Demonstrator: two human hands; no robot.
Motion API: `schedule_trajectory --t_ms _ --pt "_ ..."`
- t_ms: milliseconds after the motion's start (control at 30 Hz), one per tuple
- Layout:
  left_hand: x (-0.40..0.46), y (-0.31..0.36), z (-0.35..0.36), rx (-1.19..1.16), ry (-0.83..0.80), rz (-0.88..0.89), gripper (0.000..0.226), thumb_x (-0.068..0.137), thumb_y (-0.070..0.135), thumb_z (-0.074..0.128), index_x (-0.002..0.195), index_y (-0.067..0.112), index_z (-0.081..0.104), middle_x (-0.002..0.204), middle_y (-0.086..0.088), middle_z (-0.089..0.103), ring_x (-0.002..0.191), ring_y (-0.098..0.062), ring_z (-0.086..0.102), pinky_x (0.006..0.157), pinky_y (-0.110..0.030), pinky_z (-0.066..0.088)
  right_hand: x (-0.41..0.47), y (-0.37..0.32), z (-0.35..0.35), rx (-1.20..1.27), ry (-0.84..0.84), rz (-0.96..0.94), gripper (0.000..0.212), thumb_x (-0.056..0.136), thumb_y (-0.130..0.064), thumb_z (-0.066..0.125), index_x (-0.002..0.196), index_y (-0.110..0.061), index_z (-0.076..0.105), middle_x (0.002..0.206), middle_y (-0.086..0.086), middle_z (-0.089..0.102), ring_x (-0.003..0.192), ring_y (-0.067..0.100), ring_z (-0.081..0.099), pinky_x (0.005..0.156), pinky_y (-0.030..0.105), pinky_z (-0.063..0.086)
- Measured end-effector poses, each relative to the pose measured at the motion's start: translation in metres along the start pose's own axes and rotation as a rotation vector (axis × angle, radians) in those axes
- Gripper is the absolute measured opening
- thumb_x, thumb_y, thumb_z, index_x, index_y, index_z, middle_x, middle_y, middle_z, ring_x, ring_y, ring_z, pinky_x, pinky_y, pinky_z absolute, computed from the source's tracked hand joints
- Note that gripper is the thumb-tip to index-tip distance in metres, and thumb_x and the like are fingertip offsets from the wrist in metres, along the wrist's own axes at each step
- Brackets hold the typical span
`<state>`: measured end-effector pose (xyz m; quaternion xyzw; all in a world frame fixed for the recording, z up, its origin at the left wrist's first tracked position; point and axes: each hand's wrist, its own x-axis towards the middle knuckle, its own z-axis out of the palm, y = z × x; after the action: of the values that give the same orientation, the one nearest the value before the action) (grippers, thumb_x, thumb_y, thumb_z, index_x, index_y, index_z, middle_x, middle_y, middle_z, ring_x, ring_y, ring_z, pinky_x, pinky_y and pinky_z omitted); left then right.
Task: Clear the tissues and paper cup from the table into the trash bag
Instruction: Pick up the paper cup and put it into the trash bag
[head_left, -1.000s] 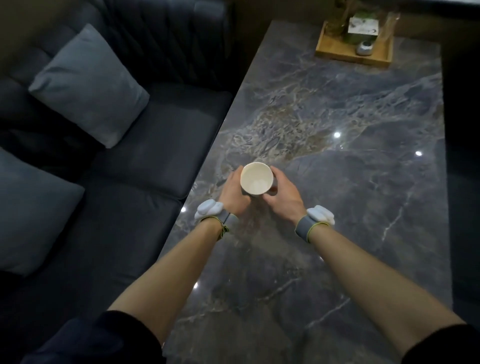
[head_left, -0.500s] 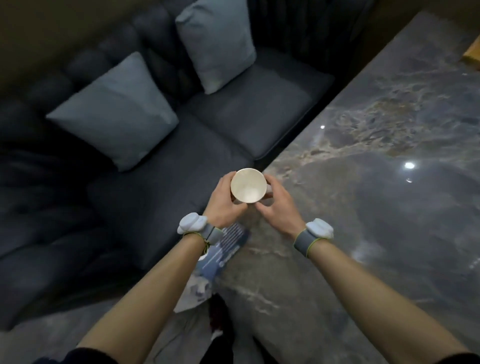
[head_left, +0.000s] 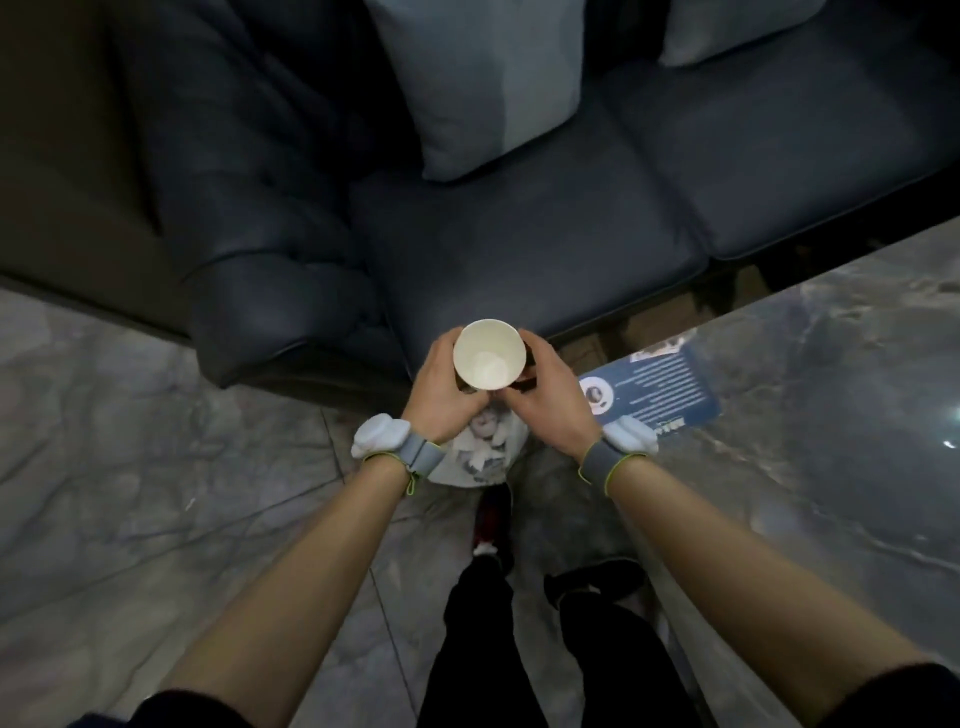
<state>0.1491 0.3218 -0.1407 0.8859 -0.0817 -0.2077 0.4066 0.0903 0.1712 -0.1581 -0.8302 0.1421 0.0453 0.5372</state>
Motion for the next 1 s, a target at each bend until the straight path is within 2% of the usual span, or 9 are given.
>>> schedule_trajectory --t_ms 133,300,433,500,600,667,733,867,1000 --pt "0.004 -0.041 0.016 -0.013 -0.044 -0.063 0.078 0.066 0.015 0.077 0.133 0.021 0.038 0.135 -0.007 0.049 0.122 -0.023 0.050 0.098 -0.043 0.048 0.002 0.030 0.033 0.012 -0.018 0.064 0.067 0.080 -0.022 0.071 0.139 -0.017 0.037 0.140 0.009 0.050 0.119 0.022 0.056 0.096 0.030 0.047" --pt "0.021 -0.098 0.046 0.007 -0.081 -0.148 0.075 0.065 0.027 0.070 0.133 0.022 0.039 0.136 -0.009 0.051 0.124 -0.030 0.050 0.097 -0.047 0.048 0.014 0.082 0.081 0.031 -0.032 0.178 0.068 0.081 -0.017 0.068 0.139 -0.022 0.035 0.139 0.008 0.049 0.121 0.023 0.053 0.096 0.041 0.051" --pt "0.033 -0.130 0.063 0.009 -0.067 -0.167 0.075 0.057 0.031 0.065 0.128 0.018 0.046 0.132 -0.013 0.056 0.122 -0.031 0.052 0.098 -0.047 0.047 0.025 0.113 0.115 0.020 -0.016 0.240 0.065 0.080 -0.010 0.068 0.137 -0.020 0.037 0.136 0.008 0.053 0.119 0.024 0.054 0.088 0.027 0.044" --pt "0.040 -0.148 0.073 -0.006 -0.048 -0.166 0.075 0.059 0.033 0.065 0.128 0.012 0.048 0.131 -0.015 0.056 0.122 -0.031 0.052 0.100 -0.044 0.045 0.030 0.132 0.134 0.019 -0.019 0.266 0.067 0.080 -0.011 0.069 0.138 -0.019 0.038 0.136 0.008 0.054 0.121 0.024 0.053 0.093 0.030 0.047" --pt "0.047 -0.186 0.091 0.012 -0.032 -0.198 0.071 0.059 0.033 0.068 0.125 0.012 0.050 0.128 -0.016 0.057 0.119 -0.032 0.054 0.097 -0.047 0.047 0.037 0.163 0.161 0.037 0.004 0.306 0.069 0.078 -0.012 0.069 0.140 -0.017 0.038 0.136 0.011 0.055 0.123 0.029 0.053 0.100 0.045 0.048" --pt "0.053 -0.216 0.106 0.024 -0.058 -0.240 0.070 0.062 0.025 0.073 0.127 0.013 0.048 0.130 -0.016 0.056 0.120 -0.033 0.053 0.098 -0.046 0.047 0.041 0.187 0.180 0.030 0.000 0.339 0.069 0.078 -0.012 0.070 0.140 -0.016 0.038 0.136 0.012 0.056 0.122 0.030 0.054 0.098 0.045 0.049" --pt "0.058 -0.243 0.122 0.023 -0.112 -0.274 0.078 0.068 0.015 0.076 0.137 0.014 0.039 0.138 -0.015 0.050 0.127 -0.033 0.048 0.102 -0.042 0.043 0.044 0.211 0.197 0.024 -0.027 0.335 0.070 0.079 -0.017 0.070 0.141 -0.013 0.036 0.136 0.013 0.054 0.120 0.031 0.055 0.095 0.047 0.051" --pt "0.062 -0.281 0.144 0.023 -0.169 -0.317 0.087 0.072 0.011 0.076 0.145 0.011 0.028 0.147 -0.016 0.040 0.135 -0.032 0.039 0.109 -0.045 0.036 0.044 0.252 0.222 0.018 -0.078 0.373 0.075 0.081 -0.011 0.070 0.145 -0.011 0.029 0.144 0.015 0.044 0.127 0.031 0.049 0.101 0.048 0.048" --pt "0.065 -0.300 0.144 0.061 -0.238 -0.322 0.092 0.072 0.007 0.075 0.147 0.011 0.022 0.152 -0.013 0.033 0.138 -0.029 0.033 0.109 -0.040 0.035 0.042 0.270 0.229 0.020 -0.108 0.396 0.082 0.079 -0.007 0.071 0.146 -0.015 0.025 0.146 0.012 0.040 0.125 0.029 0.051 0.097 0.049 0.051"
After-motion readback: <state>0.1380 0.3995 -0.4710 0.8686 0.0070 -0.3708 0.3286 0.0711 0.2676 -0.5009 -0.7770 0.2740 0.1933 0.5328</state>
